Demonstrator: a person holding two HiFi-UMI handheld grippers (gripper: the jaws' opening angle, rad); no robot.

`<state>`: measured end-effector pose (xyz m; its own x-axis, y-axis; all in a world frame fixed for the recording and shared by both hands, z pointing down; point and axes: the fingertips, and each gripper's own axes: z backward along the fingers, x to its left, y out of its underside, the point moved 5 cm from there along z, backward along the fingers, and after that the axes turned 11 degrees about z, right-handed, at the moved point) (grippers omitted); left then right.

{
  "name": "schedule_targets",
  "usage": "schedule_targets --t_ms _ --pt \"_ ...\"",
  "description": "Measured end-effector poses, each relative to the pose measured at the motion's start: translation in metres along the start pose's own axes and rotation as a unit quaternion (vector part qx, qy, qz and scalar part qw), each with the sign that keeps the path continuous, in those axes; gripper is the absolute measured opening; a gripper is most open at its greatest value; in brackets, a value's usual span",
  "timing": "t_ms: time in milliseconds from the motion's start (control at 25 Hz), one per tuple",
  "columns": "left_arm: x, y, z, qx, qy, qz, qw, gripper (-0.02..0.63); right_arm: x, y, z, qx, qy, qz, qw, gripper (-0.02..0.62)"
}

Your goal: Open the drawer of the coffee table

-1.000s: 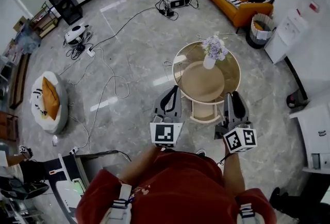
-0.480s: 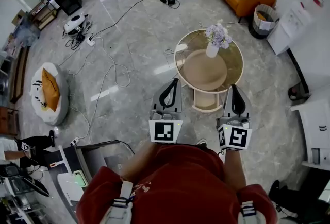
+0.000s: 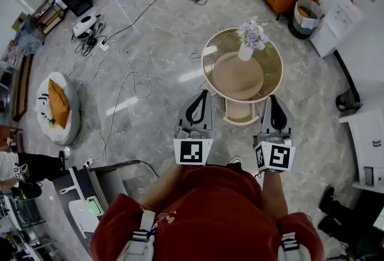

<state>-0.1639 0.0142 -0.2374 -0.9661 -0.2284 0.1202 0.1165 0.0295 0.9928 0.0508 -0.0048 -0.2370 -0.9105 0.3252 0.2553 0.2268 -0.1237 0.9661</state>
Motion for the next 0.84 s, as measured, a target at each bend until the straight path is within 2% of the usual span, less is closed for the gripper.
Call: schedule_targets --t_ms 600,840 --pt "-0.012 -0.002 -0.004 0.002 0.001 -0.004 1.0 0.012 -0.012 0.005 0.001 -0.005 0.003 -0.015 1.0 0.023" --pt "-0.014 -0.001 -0.006 0.003 -0.004 -0.006 1.0 0.012 -0.018 0.005 0.0 -0.007 -0.003 0.0 1.0 0.023"
